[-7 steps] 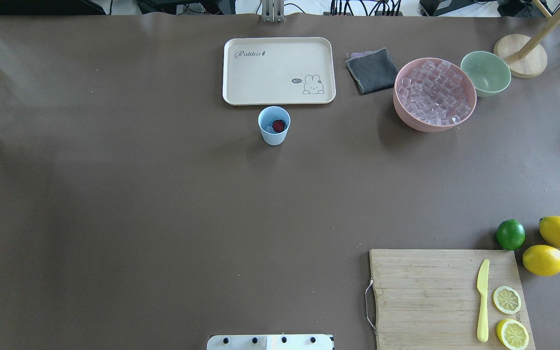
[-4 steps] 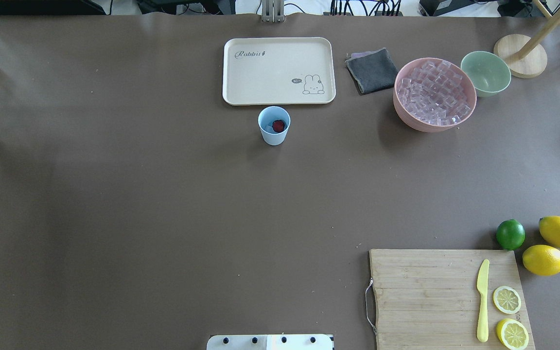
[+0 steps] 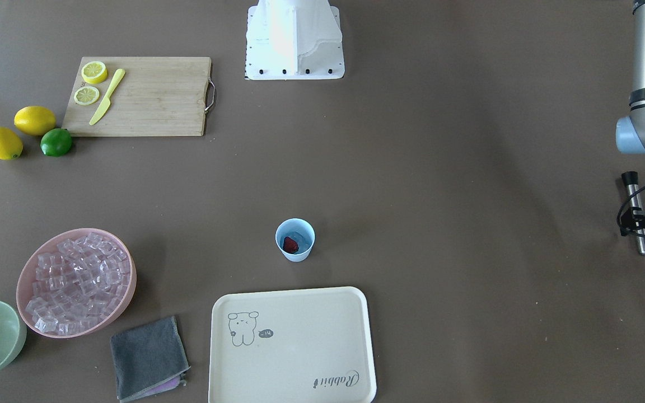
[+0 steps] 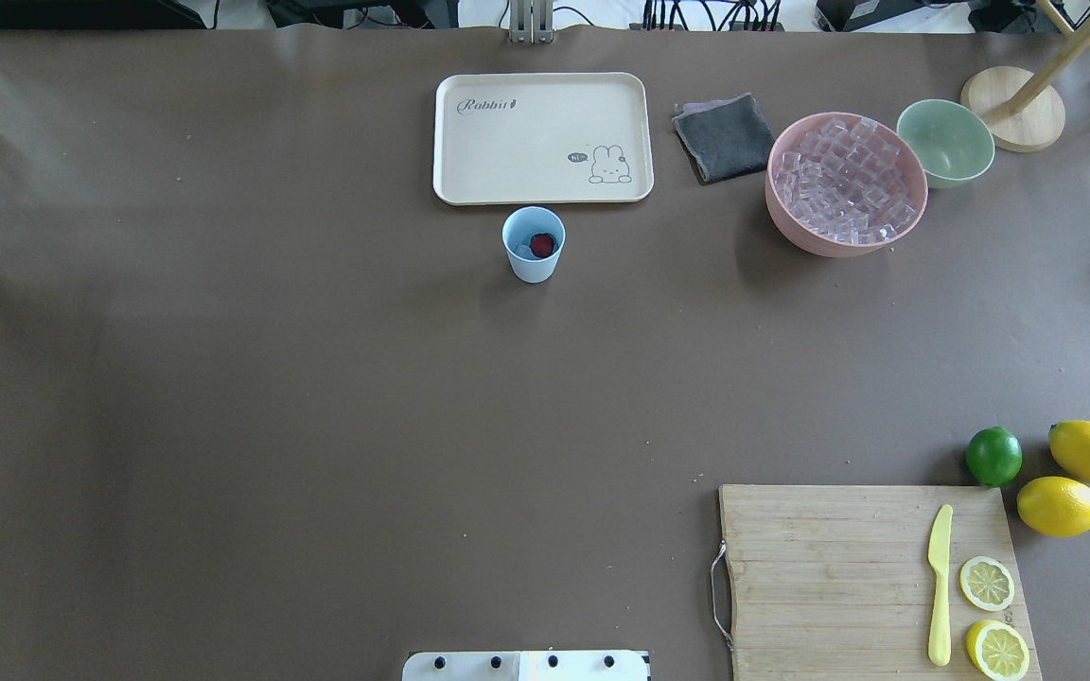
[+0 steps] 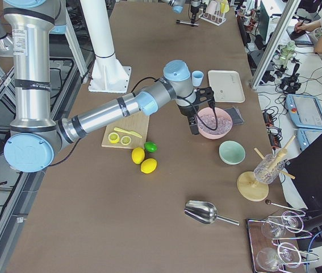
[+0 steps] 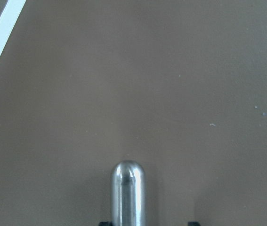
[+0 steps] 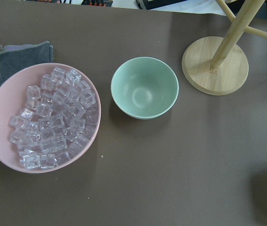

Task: Mash ice and strawberries in cup
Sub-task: 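Grasp the metal pestle rod with the left gripper, then carry the metal pestle with the left gripper and lower it into the cup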

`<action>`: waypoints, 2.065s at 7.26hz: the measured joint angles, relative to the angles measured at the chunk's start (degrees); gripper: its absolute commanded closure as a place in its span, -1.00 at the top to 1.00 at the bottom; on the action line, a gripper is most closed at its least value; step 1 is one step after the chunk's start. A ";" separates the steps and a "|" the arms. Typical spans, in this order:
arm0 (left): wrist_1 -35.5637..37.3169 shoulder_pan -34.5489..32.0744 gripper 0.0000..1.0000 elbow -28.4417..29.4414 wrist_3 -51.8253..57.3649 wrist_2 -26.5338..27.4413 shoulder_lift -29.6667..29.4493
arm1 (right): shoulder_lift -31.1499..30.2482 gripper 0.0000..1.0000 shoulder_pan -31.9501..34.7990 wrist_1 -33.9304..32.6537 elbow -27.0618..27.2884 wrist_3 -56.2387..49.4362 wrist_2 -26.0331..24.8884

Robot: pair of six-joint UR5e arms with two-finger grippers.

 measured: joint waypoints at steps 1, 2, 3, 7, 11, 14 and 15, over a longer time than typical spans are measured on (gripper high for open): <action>0.07 -0.12 -1.00 0.00 0.01 0.02 -0.10 | 0.03 0.99 0.00 0.00 0.00 0.02 -0.02; 0.11 -0.36 -1.00 -0.03 0.00 -0.05 -0.21 | 0.09 0.99 -0.01 0.00 0.00 0.05 -0.06; 0.19 -0.77 -1.00 -0.17 -0.06 -0.21 -0.50 | 0.12 0.99 -0.04 0.00 -0.04 0.07 -0.06; 4.80 -4.28 -1.00 -6.37 -0.62 -2.66 -6.23 | 0.51 0.99 -0.11 -0.05 -0.42 0.13 0.33; 1.16 -5.90 -1.00 -14.23 -6.96 -4.51 -13.72 | 2.29 0.99 -0.98 -0.14 -1.00 0.00 0.99; -16.46 -5.90 -1.00 -18.25 -26.56 -4.76 -14.37 | 5.59 0.99 -1.37 -0.21 -1.66 0.00 0.97; -23.39 -5.79 -1.00 -19.18 -32.23 -3.20 -14.07 | 6.81 0.99 -1.42 -0.17 -1.65 0.00 0.63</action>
